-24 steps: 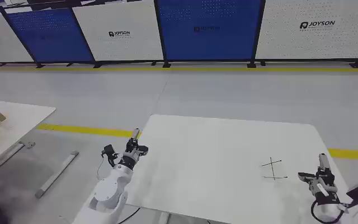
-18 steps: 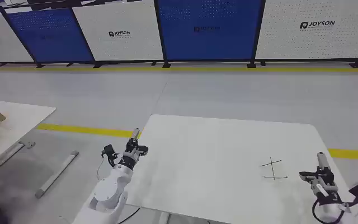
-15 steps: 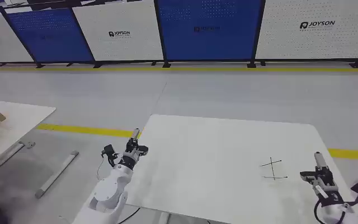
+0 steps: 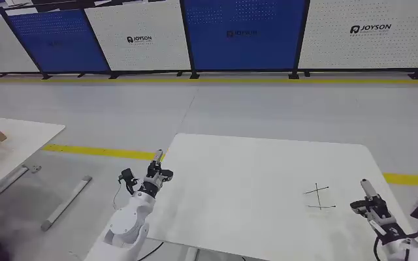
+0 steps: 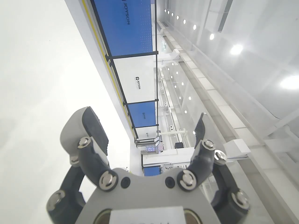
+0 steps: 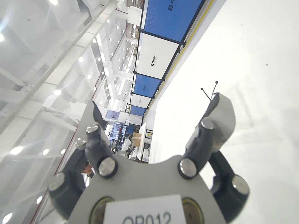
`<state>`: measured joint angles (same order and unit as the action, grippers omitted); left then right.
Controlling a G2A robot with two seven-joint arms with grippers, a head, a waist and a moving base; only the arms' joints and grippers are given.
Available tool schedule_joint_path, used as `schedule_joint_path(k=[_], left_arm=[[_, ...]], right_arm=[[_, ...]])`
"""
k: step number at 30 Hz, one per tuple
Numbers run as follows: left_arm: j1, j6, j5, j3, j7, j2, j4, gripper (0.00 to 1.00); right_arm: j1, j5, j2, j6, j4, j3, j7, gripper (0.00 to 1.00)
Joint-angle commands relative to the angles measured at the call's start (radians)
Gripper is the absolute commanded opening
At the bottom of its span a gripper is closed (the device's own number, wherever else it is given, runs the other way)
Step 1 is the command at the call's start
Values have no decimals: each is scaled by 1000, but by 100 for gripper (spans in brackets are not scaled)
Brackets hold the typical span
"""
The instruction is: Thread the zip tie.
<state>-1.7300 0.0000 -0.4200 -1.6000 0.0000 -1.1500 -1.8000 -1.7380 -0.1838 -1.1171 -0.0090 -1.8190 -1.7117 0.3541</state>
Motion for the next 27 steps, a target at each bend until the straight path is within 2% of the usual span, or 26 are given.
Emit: schedule_joint_path(k=[1, 7, 8, 13, 15, 16, 18, 22, 24, 27], left_arm=[[0, 0, 0, 0, 0, 0, 0, 100], [0, 0, 0, 0, 0, 0, 0, 100], [0, 0, 0, 0, 0, 0, 0, 100], [0, 0, 0, 0, 0, 0, 0, 100], [0, 0, 0, 0, 0, 0, 0, 100], [0, 0, 0, 0, 0, 0, 0, 100], [0, 0, 0, 0, 0, 0, 0, 100], [0, 0, 0, 0, 0, 0, 0, 100], [0, 0, 0, 0, 0, 0, 0, 100], [0, 0, 0, 0, 0, 0, 0, 100]], right_arm=[[0, 0, 0, 0, 0, 0, 0, 100], [3, 13, 2, -5, -4, -3, 12, 100], [7, 32, 5, -12, -4, -12, 43, 100], [59, 86, 32, -69, 13, -89, 335, 100], [86, 104, 40, -83, 25, -102, 407, 100], [112, 139, 49, -102, 30, -99, 499, 100], [158, 165, 57, -104, 61, -92, 582, 100], [306, 249, 77, -87, 163, -19, 794, 100], [369, 258, 77, -43, 221, 7, 775, 100], [369, 258, 77, -43, 221, 7, 775, 100]])
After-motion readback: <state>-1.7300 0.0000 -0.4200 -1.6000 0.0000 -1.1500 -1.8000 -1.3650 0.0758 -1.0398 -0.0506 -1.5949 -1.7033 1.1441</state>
